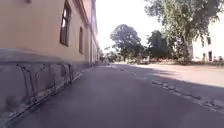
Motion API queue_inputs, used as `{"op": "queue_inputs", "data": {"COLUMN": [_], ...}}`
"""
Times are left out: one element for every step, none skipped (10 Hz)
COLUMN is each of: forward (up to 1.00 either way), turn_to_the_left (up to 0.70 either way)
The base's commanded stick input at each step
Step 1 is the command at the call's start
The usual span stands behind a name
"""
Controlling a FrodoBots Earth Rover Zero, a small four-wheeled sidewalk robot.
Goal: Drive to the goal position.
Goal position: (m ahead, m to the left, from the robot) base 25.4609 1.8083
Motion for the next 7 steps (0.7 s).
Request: {"op": "queue_inputs", "data": {"forward": [0.70, 0.70, 0.70, 0.70, 0.70, 0.70, 0.70], "turn_to_the_left": [-0.01, 0.00, 0.00, 0.00, 0.00, -0.03, -0.08]}}
